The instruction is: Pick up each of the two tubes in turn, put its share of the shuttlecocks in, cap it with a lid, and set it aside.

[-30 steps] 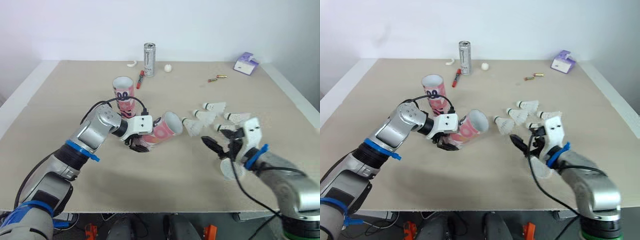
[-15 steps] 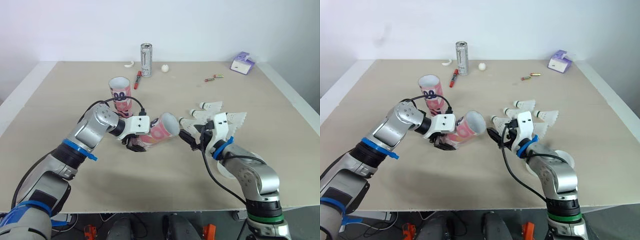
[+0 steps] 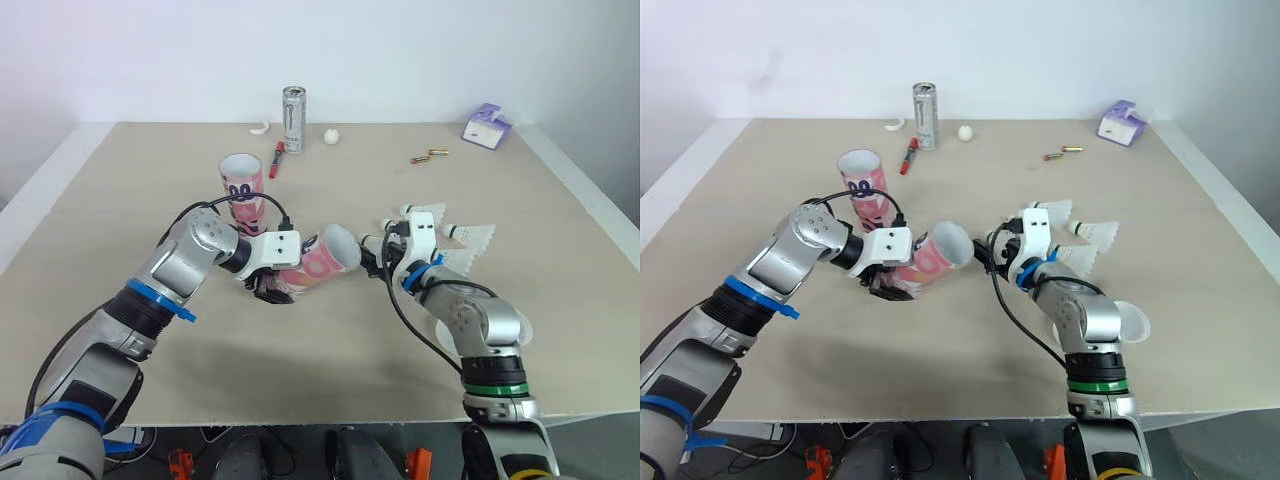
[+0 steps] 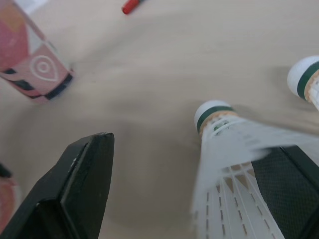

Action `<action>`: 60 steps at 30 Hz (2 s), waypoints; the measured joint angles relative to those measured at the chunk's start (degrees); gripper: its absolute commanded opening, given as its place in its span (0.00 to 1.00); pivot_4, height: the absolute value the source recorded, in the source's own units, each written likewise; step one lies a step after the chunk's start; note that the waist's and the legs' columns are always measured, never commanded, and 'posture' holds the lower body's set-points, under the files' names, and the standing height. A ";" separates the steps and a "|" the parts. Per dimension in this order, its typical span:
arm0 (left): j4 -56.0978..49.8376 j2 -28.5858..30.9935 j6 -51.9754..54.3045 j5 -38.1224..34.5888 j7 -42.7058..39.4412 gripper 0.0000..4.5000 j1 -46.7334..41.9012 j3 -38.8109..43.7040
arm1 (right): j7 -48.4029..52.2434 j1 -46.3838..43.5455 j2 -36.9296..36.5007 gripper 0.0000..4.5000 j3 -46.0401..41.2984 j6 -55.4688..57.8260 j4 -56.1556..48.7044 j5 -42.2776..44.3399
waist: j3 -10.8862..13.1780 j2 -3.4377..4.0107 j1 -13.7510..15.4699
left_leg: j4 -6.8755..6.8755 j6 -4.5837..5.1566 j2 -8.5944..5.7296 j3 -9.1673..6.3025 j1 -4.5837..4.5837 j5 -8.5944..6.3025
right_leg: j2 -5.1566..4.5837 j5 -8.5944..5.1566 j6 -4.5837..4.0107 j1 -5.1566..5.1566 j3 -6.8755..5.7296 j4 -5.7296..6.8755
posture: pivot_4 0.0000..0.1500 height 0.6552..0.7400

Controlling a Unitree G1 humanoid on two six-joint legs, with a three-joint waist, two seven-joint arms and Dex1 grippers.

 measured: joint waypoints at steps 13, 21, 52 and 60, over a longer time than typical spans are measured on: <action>-1.13 -0.14 0.80 0.07 0.79 0.78 0.87 0.46 | 0.47 -0.27 -0.59 0.02 0.35 -0.06 1.25 -1.57 | 0.00 0.00 0.00 | 0.00 0.00 -0.03 0.01 0.00 0.00 | 0.00 0.01 0.04 0.00 0.10 0.00 | 1.00 1.00; -1.08 -0.49 0.62 0.07 0.88 0.78 1.02 0.59 | 3.70 -0.04 -7.34 0.02 2.59 2.53 -13.48 -1.76 | 0.00 0.01 0.04 | -0.02 0.00 -0.03 -0.01 -0.03 0.00 | -0.01 -0.04 0.10 -0.01 0.11 -0.01 | 1.00 1.00; -1.10 -1.37 0.33 0.08 0.85 0.78 1.72 1.34 | 44.92 -8.23 -40.86 0.25 17.61 -34.49 -26.69 -19.91 | -0.04 0.06 0.32 | -0.06 0.07 -0.13 0.05 -0.03 -0.05 | -0.08 -0.09 0.18 0.05 0.17 -0.25 | 1.00 1.00; -1.29 -1.39 0.66 0.06 0.85 0.78 1.75 1.32 | 46.26 -7.84 -40.16 0.93 15.53 -30.72 -26.99 -16.55 | -0.04 0.06 0.36 | -0.06 0.07 -0.12 0.03 -0.04 -0.05 | -0.09 -0.09 0.18 0.06 0.15 -0.25 | 1.00 1.00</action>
